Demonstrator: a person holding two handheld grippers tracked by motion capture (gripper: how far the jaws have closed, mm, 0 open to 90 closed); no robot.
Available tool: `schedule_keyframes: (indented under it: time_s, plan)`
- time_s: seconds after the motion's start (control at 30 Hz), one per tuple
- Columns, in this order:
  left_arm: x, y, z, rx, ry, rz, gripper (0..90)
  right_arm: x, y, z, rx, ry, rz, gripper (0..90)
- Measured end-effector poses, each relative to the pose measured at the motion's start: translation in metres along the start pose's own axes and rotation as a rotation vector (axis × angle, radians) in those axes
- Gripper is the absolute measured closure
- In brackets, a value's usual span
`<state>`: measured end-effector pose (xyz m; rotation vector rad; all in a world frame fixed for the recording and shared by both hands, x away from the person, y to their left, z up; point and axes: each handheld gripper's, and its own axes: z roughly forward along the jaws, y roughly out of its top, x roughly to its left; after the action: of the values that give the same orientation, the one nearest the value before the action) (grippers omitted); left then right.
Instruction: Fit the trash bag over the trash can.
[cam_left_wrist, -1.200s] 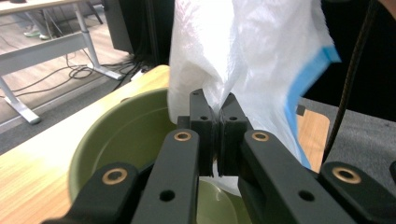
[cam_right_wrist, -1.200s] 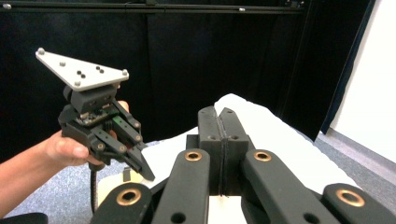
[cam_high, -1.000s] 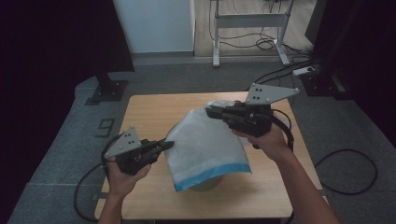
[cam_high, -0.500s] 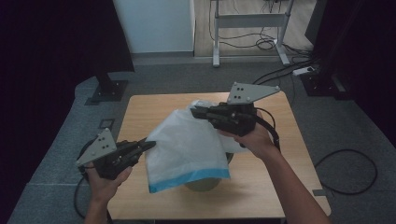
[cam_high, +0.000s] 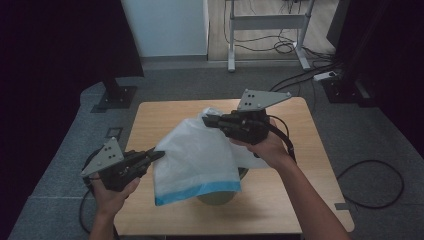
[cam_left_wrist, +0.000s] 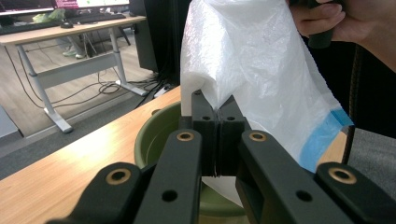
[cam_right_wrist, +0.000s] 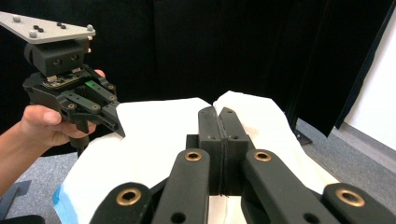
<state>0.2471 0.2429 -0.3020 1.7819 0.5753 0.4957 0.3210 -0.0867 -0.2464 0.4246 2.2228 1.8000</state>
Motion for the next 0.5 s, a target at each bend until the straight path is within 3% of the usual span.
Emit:
schedule_keyframes:
  time_s: [0.27, 0.5]
  plan:
    - [0.004, 0.003, 0.003, -0.001, 0.015, 0.002, 89.4, -0.007, -0.001, 0.004, 0.02, -0.009, 0.002, 89.1]
    - [0.011, 0.01, -0.011, -0.028, 0.054, 0.01, 89.5, -0.008, 0.014, 0.023, 0.022, 0.013, -0.018, 89.1]
